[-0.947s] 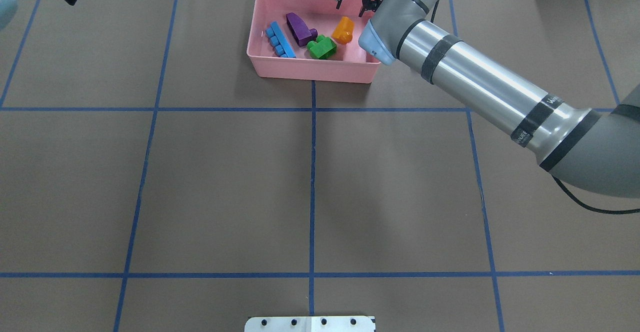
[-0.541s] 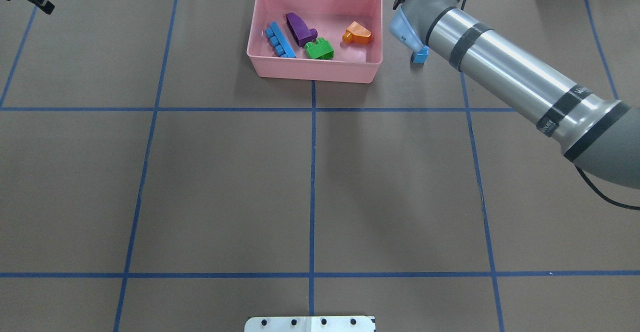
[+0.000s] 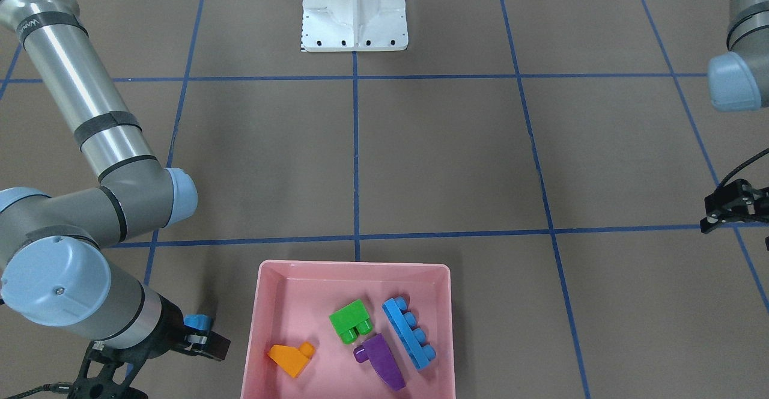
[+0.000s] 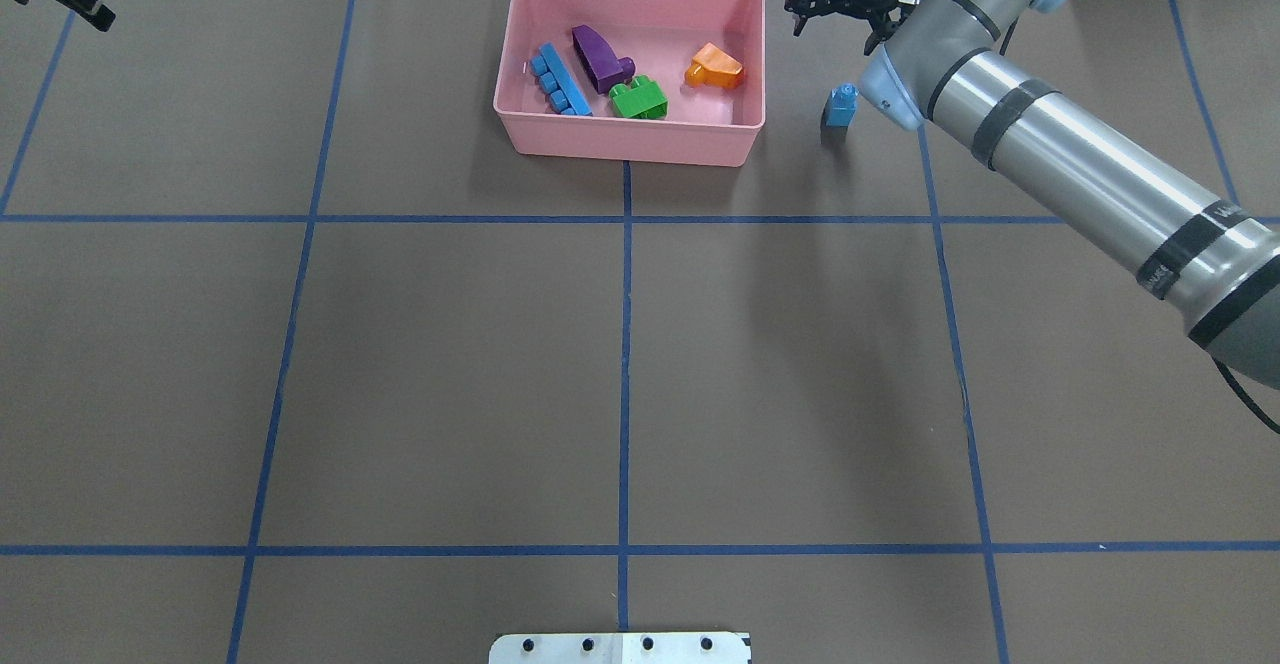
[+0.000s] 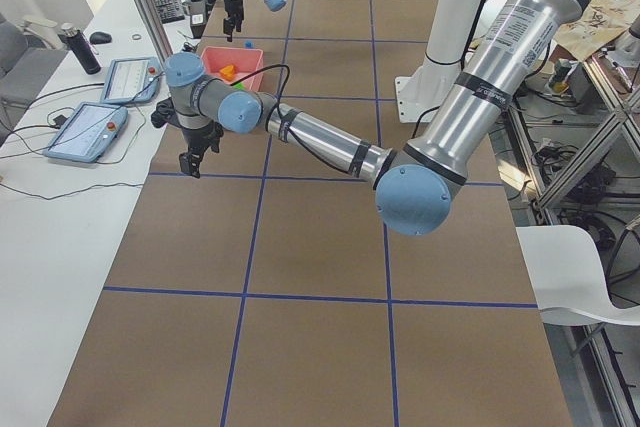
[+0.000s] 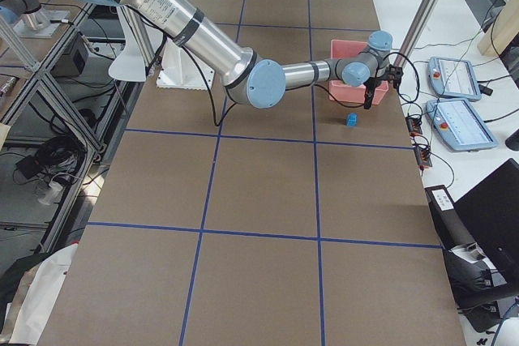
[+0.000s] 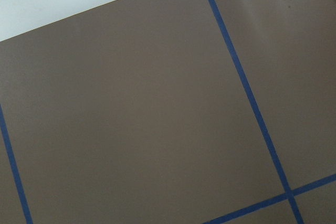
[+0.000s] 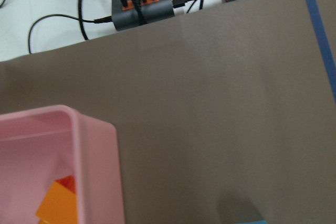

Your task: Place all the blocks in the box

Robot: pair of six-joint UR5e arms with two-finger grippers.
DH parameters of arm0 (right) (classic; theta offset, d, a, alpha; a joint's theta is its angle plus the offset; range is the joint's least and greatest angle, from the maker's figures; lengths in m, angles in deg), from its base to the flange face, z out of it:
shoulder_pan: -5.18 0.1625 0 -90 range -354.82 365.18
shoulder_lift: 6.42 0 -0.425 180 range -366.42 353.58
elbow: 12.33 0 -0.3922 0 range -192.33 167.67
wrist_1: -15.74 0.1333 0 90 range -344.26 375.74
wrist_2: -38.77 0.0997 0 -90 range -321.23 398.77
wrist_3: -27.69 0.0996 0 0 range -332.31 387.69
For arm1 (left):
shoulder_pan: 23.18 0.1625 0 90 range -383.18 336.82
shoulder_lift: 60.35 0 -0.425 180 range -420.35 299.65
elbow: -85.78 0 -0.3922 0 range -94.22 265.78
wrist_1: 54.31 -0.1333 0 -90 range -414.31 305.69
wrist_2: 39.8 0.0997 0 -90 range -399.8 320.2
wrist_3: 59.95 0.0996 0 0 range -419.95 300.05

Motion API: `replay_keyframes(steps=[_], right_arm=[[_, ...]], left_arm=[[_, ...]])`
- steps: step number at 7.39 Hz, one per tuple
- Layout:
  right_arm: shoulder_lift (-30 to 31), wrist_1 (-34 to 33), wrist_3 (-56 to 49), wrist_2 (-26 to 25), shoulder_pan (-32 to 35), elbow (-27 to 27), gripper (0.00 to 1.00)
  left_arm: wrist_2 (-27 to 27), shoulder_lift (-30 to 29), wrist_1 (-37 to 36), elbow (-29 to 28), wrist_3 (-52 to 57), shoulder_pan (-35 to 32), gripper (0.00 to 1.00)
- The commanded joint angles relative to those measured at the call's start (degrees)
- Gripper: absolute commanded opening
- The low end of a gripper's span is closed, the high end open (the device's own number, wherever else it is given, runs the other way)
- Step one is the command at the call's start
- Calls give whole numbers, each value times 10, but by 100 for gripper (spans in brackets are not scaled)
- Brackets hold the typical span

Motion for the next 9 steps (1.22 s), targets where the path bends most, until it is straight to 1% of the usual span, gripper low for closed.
replay_keyframes(steps=[1, 3, 4, 5, 6, 7, 8, 9], right_arm=[[27, 1, -21, -5, -16, -1, 96], [27, 5, -17, -11, -36, -1, 92], [43, 13, -18, -26, -45, -1, 76], [50, 27, -16, -23, -42, 3, 10], [51, 28, -20, -23, -40, 8, 0], [52, 27, -22, -18, -34, 18, 0], [62, 16, -22, 11, -8, 46, 0], [57, -27, -23, 33, 21, 76, 0]], left_arm=[[0, -3, 0, 0, -1, 0, 99], [-1, -2, 1, 1, 0, 0, 99], [-1, -2, 0, 1, 0, 0, 99], [-1, -2, 0, 1, 0, 0, 99], [-2, 3, 1, 1, 1, 0, 99], [-6, 7, -1, 1, 4, -2, 99], [-27, 31, 0, 9, 5, -4, 99], [-38, 55, -1, 28, 5, -15, 99]])
